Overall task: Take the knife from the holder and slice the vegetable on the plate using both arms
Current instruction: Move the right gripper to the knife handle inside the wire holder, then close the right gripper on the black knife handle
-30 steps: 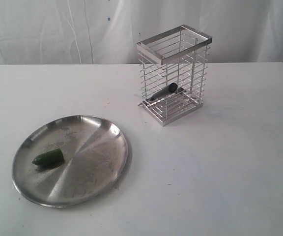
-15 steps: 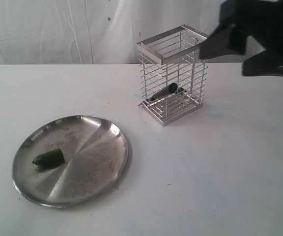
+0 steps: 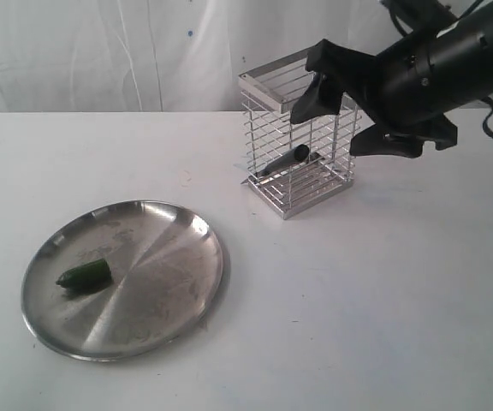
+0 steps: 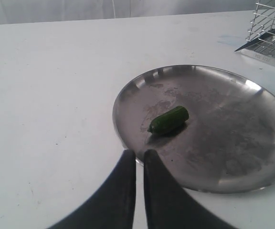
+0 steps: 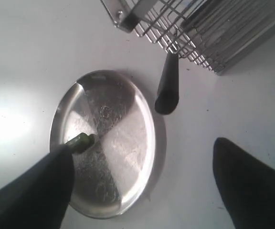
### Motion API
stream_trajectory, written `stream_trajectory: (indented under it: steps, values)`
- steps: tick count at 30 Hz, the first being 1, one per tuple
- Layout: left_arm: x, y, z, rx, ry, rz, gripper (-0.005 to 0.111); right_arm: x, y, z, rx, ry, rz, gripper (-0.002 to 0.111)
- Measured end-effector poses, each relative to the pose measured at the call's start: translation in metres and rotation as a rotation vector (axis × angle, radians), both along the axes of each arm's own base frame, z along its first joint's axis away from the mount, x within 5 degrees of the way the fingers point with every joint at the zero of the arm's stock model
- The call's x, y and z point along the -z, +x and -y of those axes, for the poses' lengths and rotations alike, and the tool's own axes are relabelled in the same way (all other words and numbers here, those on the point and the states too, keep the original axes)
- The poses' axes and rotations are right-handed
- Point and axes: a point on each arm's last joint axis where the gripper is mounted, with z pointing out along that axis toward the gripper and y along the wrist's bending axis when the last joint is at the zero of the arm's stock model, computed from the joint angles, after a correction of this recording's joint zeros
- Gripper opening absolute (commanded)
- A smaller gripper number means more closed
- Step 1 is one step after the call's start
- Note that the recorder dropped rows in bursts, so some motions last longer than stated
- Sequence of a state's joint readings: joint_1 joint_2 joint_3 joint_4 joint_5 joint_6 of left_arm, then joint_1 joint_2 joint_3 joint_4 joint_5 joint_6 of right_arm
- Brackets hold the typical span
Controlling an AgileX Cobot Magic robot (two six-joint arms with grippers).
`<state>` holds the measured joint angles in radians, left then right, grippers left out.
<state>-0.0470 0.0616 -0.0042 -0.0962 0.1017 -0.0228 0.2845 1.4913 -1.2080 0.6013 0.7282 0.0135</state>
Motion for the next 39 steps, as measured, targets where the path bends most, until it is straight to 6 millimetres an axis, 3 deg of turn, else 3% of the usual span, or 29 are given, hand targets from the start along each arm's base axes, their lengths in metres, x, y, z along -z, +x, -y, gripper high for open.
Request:
stream_trajectory:
  steps: [10, 20, 29, 39]
  values:
    - [0.0, 0.0, 0.0, 0.0, 0.0, 0.0, 0.013, 0.035, 0.05, -0.016, -0.01, -0.017, -0.08, 0.074]
    - [0.0, 0.0, 0.0, 0.0, 0.0, 0.0, 0.013, 0.068, 0.078, -0.025, -0.015, -0.018, -0.156, 0.066]
    - [0.0, 0.0, 0.0, 0.0, 0.0, 0.0, 0.013, 0.081, 0.086, -0.042, -0.041, -0.013, -0.174, 0.038]
    - [0.0, 0.0, 0.0, 0.0, 0.0, 0.0, 0.013, 0.082, 0.087, -0.042, -0.041, -0.03, -0.159, 0.035]
